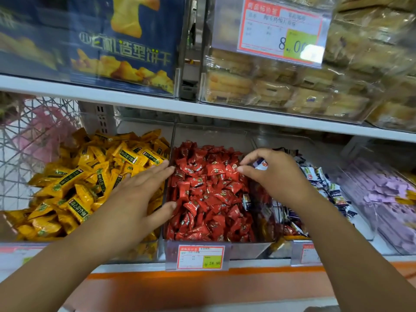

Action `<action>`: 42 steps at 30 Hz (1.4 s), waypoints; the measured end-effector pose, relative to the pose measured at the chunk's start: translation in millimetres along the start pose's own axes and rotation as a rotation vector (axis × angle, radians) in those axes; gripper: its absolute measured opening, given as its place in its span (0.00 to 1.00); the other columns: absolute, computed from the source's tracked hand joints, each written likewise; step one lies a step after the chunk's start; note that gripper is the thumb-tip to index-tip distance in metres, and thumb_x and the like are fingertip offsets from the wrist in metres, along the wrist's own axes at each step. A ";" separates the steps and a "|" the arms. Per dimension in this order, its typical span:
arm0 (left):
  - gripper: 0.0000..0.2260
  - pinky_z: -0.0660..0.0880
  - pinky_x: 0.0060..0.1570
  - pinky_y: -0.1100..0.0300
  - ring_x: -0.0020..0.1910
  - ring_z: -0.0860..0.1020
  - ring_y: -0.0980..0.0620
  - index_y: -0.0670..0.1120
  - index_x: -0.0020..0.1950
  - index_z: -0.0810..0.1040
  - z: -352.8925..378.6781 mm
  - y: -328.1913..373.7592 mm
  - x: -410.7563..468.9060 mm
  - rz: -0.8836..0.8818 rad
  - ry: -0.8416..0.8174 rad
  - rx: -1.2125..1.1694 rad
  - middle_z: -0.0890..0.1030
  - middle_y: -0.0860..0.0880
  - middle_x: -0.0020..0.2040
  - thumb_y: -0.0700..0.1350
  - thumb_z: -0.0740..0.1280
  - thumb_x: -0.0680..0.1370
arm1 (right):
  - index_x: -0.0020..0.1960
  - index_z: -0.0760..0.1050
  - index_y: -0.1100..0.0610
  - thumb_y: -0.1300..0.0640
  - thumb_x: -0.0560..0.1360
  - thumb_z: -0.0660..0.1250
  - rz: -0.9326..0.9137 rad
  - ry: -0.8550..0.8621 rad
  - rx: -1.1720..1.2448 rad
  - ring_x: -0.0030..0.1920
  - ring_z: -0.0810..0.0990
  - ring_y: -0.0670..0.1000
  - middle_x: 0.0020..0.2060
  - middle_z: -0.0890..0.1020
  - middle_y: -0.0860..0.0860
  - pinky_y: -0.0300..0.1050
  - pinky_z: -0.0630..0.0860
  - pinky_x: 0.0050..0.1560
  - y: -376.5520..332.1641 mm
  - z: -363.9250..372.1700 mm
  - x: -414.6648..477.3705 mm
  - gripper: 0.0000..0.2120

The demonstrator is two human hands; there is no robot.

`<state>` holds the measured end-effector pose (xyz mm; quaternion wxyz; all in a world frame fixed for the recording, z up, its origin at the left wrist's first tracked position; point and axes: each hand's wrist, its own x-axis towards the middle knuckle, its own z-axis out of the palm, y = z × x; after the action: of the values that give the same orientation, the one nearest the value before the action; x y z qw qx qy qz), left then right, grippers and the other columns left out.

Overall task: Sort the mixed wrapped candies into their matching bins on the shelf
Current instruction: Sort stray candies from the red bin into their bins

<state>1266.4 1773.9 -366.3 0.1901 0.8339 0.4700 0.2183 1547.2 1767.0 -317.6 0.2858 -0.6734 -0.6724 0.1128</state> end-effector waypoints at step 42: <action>0.37 0.42 0.73 0.59 0.73 0.47 0.69 0.66 0.74 0.53 6.8 -10.0 4.9 0.024 0.008 0.023 0.45 0.73 0.72 0.73 0.46 0.65 | 0.65 0.74 0.53 0.49 0.78 0.65 0.157 0.219 -0.243 0.63 0.71 0.54 0.59 0.76 0.52 0.44 0.67 0.58 33.7 -32.9 -12.6 0.17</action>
<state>1265.4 1782.3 -376.3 0.1758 0.8406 0.4633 0.2186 1592.3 1749.4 -311.9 0.2642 -0.7617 -0.5912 -0.0216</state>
